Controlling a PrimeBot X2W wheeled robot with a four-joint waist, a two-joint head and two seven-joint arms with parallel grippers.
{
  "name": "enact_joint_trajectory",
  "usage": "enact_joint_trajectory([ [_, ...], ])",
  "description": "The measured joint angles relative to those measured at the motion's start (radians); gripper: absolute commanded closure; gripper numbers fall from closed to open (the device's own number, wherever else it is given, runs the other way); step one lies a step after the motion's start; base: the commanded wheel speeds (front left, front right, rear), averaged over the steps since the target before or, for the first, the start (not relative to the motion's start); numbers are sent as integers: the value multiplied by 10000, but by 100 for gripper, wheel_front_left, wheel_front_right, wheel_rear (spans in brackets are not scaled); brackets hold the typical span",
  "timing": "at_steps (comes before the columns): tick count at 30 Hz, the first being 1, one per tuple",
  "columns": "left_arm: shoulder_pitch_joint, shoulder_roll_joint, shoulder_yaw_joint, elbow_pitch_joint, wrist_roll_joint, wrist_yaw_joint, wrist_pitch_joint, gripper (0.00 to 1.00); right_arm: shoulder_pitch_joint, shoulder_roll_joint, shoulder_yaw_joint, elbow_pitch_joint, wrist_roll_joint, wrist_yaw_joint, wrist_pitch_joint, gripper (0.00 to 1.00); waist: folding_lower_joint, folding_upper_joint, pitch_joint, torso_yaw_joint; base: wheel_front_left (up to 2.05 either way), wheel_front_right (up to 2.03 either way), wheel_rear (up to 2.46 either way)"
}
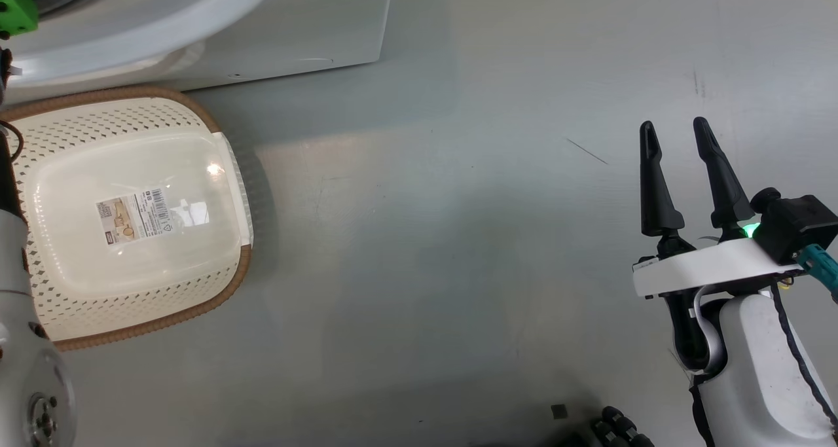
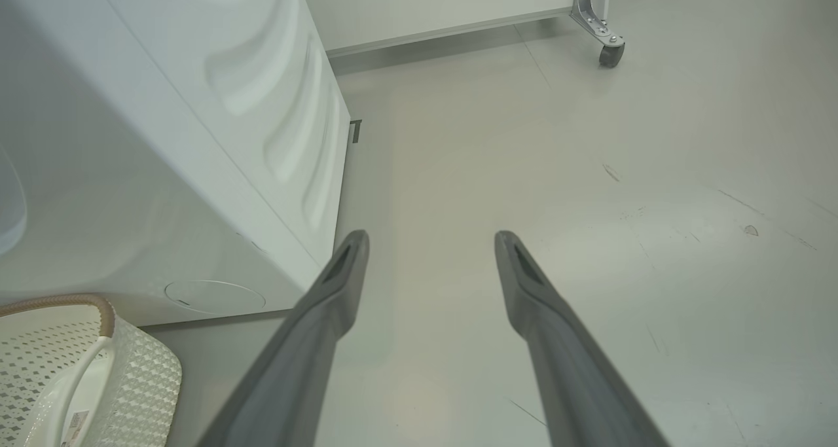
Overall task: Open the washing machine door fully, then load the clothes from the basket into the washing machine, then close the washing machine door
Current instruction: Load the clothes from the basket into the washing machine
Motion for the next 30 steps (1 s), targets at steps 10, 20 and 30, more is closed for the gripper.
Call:
enact_joint_trajectory([
  [10, -41, -107, -316, -378, 215, -31, -1432, 100, -4, 4, -107, 86, 59, 0, 0, 0, 0, 0, -259, 176, 0, 0, 0],
  [20, -140, 42, -278, -506, 253, -236, -2332, 100, -1, 4, -33, 105, 59, 0, 0, 0, 0, 0, -369, 176, 0, 0, 0],
  [30, -523, 278, -232, -543, 82, -395, -2725, 100, 6, 21, 35, 19, 98, 0, 0, 0, 0, 0, -77, 30, 0, 0, 0],
])
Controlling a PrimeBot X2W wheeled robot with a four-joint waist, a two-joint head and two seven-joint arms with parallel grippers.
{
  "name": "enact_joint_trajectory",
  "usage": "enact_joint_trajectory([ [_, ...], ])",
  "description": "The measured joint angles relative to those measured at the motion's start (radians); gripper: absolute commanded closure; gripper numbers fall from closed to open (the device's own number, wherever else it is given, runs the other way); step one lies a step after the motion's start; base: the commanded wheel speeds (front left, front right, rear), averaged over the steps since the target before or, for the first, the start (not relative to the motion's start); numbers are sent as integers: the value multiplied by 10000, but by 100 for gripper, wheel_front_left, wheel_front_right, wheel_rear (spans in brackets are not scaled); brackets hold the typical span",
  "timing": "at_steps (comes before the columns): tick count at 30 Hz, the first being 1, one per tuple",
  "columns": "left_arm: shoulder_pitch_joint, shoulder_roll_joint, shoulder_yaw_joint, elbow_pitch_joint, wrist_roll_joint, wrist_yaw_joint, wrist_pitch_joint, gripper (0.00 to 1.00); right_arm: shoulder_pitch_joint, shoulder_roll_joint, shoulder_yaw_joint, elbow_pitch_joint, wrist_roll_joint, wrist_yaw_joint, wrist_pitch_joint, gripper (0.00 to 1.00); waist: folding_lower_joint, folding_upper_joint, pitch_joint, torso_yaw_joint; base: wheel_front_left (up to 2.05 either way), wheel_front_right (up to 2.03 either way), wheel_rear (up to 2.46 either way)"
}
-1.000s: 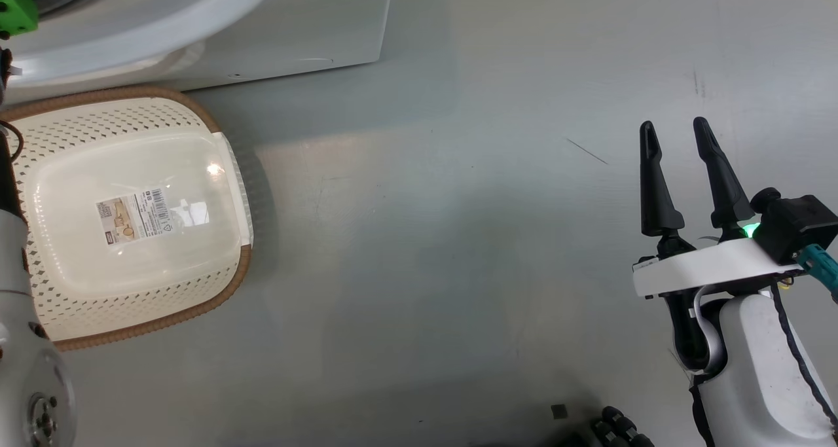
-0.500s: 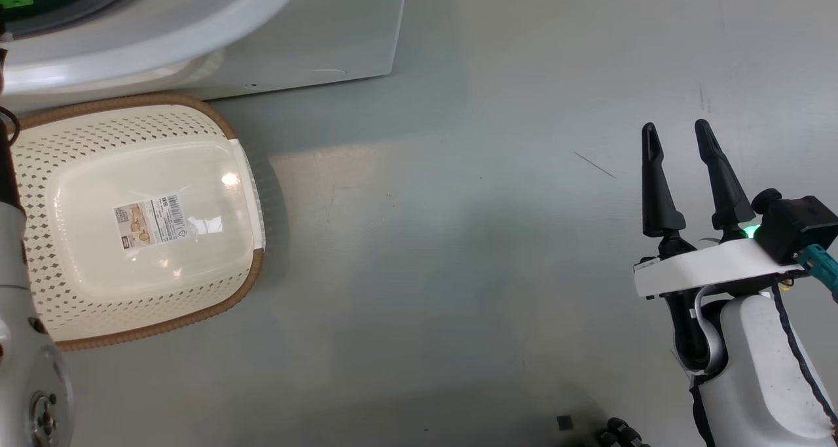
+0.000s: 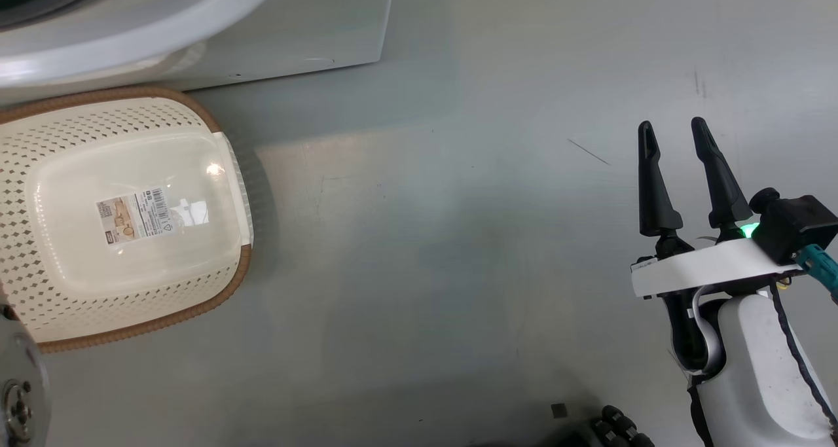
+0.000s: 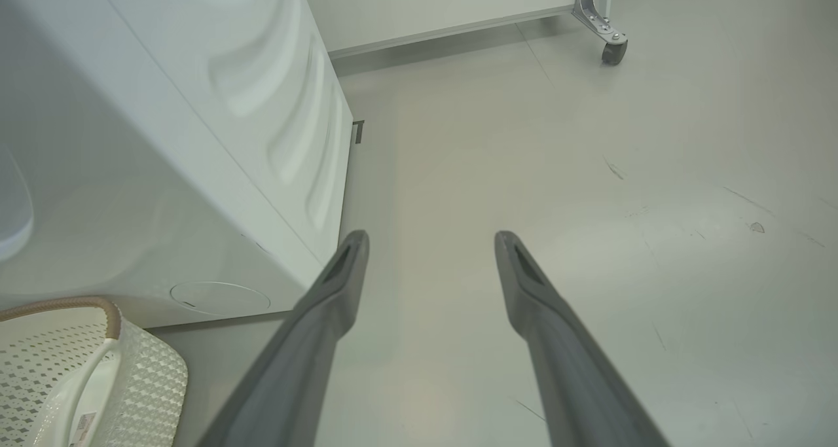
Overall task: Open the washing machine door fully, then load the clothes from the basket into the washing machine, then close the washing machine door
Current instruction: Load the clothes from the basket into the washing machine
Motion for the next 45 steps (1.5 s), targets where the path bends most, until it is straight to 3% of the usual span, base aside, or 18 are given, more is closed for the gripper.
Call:
enact_joint_trajectory([
  [14, -815, 228, -92, -81, -104, -190, -405, 100, -15, 8, 25, -196, 52, 0, 0, 0, 0, 0, 777, -54, 0, 0, 0],
  [27, -1785, 516, -385, -337, -159, -299, -1434, 100, -66, 46, 86, -230, 52, 0, 0, 0, 0, 0, 1443, -105, 0, 0, 0],
  [45, -2084, 765, -573, 1160, -313, -330, -142, 100, -69, 52, 186, -138, 173, 0, 0, 0, 0, 0, 1439, -339, 0, 0, 0],
])
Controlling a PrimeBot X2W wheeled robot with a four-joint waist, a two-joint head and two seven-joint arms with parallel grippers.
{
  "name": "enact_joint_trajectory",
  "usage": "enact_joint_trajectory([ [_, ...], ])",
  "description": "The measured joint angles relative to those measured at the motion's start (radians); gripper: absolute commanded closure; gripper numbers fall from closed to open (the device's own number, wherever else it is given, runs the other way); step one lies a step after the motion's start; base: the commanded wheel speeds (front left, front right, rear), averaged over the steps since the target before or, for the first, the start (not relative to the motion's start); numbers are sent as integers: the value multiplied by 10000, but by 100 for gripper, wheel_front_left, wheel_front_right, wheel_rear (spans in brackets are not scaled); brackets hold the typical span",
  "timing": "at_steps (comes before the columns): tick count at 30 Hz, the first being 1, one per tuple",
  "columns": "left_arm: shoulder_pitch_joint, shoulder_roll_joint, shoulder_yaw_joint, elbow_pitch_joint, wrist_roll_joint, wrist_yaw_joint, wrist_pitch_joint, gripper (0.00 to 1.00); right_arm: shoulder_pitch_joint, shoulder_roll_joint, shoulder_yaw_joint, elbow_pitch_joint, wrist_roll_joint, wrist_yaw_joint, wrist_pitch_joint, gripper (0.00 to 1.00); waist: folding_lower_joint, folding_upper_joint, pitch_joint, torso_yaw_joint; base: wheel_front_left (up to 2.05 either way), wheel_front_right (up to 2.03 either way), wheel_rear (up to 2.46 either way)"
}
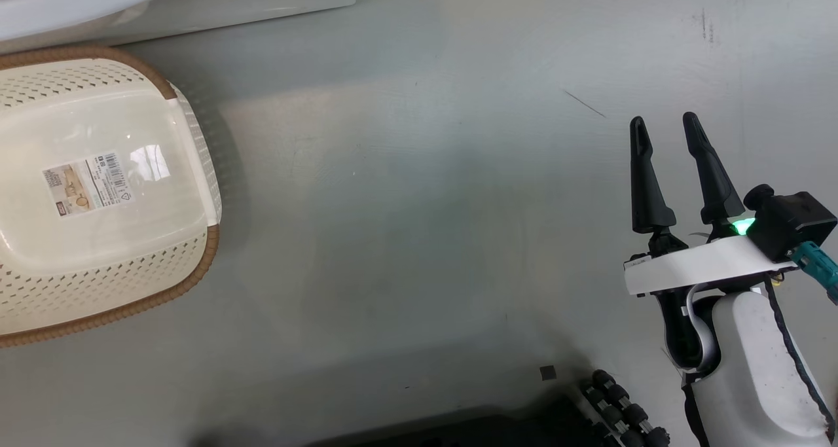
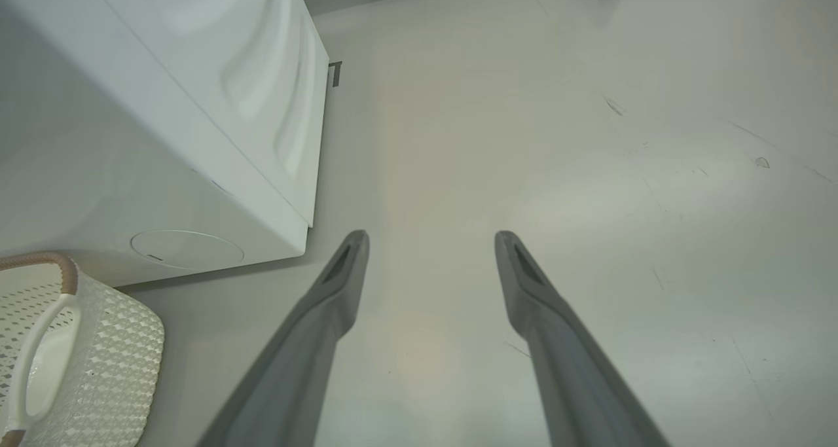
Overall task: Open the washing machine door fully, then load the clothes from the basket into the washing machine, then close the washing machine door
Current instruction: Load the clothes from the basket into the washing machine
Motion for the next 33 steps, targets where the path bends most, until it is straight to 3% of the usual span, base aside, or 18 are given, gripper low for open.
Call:
enact_joint_trajectory([
  [2, -10, 33, -8, -6, 2, 0, -58, 100, 0, 2, -4, 0, 12, 0, 0, 0, 0, 0, -6, -13, 0, 0, 0],
  [4, -85, 63, 0, 13, 2, 0, -61, 0, -1, 0, -13, 0, 65, 0, 0, 0, 0, 0, -7, -17, 0, 0, 0],
  [27, -38, -410, 188, 1095, -391, 2, -169, 0, -108, 6, -242, 171, 56, 0, 0, 0, 0, 0, -720, 201, 0, 0, 0],
  [33, 750, -617, 96, 1438, -416, 2, -759, 0, -109, -29, -460, 280, -82, 0, 0, 0, 0, 0, -1132, 305, 0, 0, 0],
])
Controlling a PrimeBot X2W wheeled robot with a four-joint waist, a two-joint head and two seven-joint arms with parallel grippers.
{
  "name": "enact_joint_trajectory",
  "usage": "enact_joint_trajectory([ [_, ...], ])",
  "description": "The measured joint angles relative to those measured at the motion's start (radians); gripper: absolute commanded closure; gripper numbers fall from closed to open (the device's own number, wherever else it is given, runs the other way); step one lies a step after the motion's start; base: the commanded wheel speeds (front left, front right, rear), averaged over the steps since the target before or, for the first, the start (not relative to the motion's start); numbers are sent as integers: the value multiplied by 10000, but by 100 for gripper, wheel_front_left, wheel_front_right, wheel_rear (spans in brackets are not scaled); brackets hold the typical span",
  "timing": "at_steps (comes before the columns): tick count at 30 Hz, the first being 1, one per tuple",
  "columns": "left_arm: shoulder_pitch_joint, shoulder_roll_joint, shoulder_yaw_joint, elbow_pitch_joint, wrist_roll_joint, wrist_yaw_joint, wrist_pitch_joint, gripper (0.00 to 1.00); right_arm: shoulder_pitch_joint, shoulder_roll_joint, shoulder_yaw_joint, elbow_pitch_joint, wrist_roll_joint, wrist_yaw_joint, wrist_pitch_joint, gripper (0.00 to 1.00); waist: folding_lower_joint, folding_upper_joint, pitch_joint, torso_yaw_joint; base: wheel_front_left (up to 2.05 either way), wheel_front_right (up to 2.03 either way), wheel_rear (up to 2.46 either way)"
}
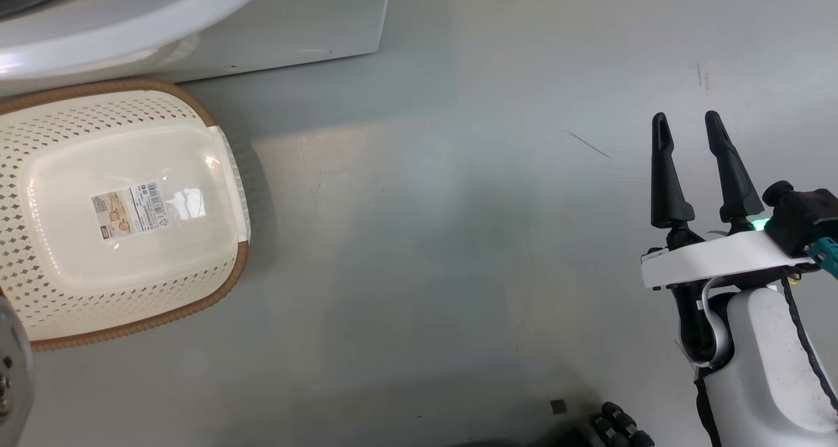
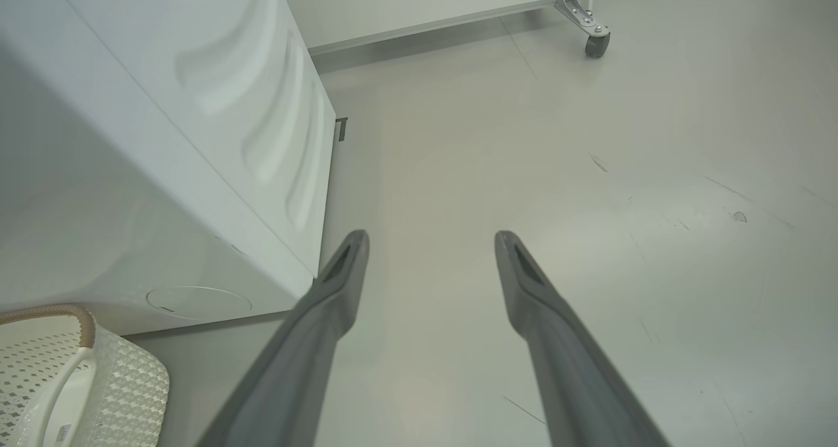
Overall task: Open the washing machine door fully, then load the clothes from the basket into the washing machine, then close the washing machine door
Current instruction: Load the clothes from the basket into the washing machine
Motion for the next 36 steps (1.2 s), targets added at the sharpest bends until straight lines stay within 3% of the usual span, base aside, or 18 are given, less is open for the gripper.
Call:
enact_joint_trajectory([
  [22, 2043, -332, -174, 481, -84, -10, -1273, 0, 282, -90, 148, 431, -153, 0, 0, 0, 0, 0, -1911, 234, 0, 0, 0],
  [36, 3856, -368, -307, -568, -4, -12, -1457, 0, 706, -90, 385, 617, -232, 0, 0, 0, -1, 0, -3298, 223, 0, 0, 0],
])
